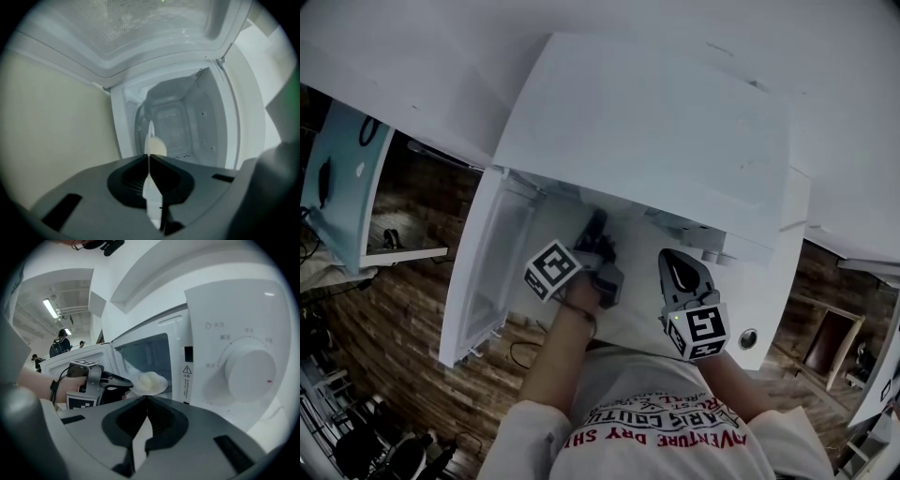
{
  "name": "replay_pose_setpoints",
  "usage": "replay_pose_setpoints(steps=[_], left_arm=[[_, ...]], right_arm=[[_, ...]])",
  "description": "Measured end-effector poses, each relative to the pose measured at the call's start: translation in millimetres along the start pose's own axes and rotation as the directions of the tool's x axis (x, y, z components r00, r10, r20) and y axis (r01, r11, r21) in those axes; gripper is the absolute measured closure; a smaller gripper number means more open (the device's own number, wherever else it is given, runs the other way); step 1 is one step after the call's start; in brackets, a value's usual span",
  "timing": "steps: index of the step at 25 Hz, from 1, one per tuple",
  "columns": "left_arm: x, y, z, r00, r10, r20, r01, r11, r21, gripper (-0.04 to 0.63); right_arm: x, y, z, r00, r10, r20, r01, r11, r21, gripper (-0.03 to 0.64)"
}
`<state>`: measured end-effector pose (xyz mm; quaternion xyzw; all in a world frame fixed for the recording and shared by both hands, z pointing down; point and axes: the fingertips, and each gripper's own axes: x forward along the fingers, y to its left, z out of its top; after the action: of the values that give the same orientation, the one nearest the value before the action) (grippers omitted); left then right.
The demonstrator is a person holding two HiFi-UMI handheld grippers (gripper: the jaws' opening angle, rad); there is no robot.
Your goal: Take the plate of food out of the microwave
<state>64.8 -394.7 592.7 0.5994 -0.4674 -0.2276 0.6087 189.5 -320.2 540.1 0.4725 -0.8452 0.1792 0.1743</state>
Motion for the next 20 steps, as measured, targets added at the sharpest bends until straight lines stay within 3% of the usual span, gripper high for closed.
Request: replay_pose_setpoints(steps=[9, 15, 20], left_arm=[[-32.0, -4.9, -8.1, 0.999, -0.047, 0.014, 0.048, 0.999, -0.026, 0.578], [-63.2, -13.6, -16.8, 0.992, -0.122, 0.043, 0.125, 0.988, -0.093, 0.578], [-92.1, -31.9, -31.4, 0.984, -0.174, 0.041, 0.177, 0.981, -0.078, 0.578]], right_arm=[[-16.4, 5.4, -2.7, 1.000, -0.004, 0.012, 0.004, 1.000, -0.013, 0.606], [-34.0, 9.3, -2.5, 0.999, -0.011, 0.031, 0.011, 1.000, -0.023, 0.607], [-51.5, 13.4, 0.5, 0.998, -0.006, 0.060, 0.009, 0.999, -0.041, 0.607]])
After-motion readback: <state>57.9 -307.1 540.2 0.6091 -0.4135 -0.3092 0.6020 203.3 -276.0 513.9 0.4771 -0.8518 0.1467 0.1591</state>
